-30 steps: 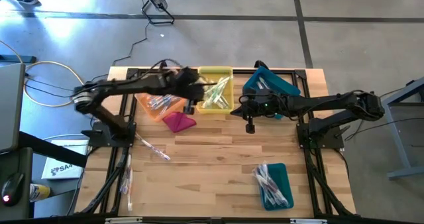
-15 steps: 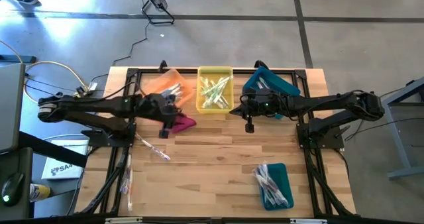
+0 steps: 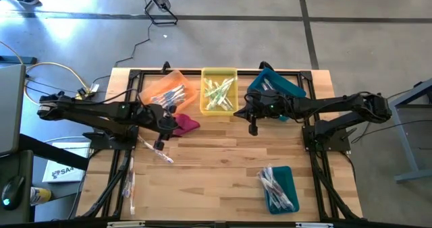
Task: Pick & Place Toothbrushes
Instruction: Put the purple toothbrush into the bottom blue bin
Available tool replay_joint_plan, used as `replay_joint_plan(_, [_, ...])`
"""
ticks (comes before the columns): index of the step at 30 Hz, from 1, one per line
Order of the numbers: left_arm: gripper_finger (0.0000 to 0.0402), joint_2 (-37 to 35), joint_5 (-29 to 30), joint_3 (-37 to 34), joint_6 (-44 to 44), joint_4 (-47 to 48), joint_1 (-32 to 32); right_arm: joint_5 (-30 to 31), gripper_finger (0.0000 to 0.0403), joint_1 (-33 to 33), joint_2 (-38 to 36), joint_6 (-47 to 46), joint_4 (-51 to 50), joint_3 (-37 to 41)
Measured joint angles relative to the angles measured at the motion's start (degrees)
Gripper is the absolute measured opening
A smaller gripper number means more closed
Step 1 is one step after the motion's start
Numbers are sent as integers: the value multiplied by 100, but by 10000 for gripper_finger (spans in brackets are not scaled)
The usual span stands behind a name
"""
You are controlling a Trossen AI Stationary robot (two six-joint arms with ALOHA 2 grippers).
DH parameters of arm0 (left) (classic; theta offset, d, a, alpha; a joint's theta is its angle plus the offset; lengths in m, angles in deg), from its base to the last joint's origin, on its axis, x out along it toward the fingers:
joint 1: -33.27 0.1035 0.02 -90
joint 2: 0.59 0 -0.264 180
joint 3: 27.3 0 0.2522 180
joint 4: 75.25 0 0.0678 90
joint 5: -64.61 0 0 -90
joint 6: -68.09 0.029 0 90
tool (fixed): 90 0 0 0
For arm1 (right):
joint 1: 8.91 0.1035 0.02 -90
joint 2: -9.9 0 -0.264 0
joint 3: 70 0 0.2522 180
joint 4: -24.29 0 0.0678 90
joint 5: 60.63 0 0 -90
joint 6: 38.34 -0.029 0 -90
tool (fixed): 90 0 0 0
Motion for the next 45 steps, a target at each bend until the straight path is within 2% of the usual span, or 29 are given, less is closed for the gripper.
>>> replay_joint_plan(13, [129, 39, -21, 3, 23, -106, 4, 11, 2, -2, 39, -693, 24, 0])
replay_joint_plan(20, [129, 134, -529, 110, -275, -90, 0, 148, 2, -2, 178, -691, 104, 0])
replay_joint_plan(26, [124, 500, -520, 456, -164, 887, 2, 455, 2, -4, 451, -691, 156, 0])
replay_joint_plan(31, [96, 1019, -479, 757, -206, 2026, -246, 457, 2, -3, 643, -697, 222, 0])
replay_joint_plan(35, [75, 1409, -498, 785, -451, 2386, -554, 366, 2, 30, 651, -732, 371, 0])
replay_joint_plan(41, [63, 1878, -499, 785, -528, 2469, -1033, -190, 2, 36, 645, -732, 754, 0])
replay_joint_plan(45, [60, 2130, -337, 785, -769, 2745, -1378, -201, 2, 35, 645, -750, 719, -2])
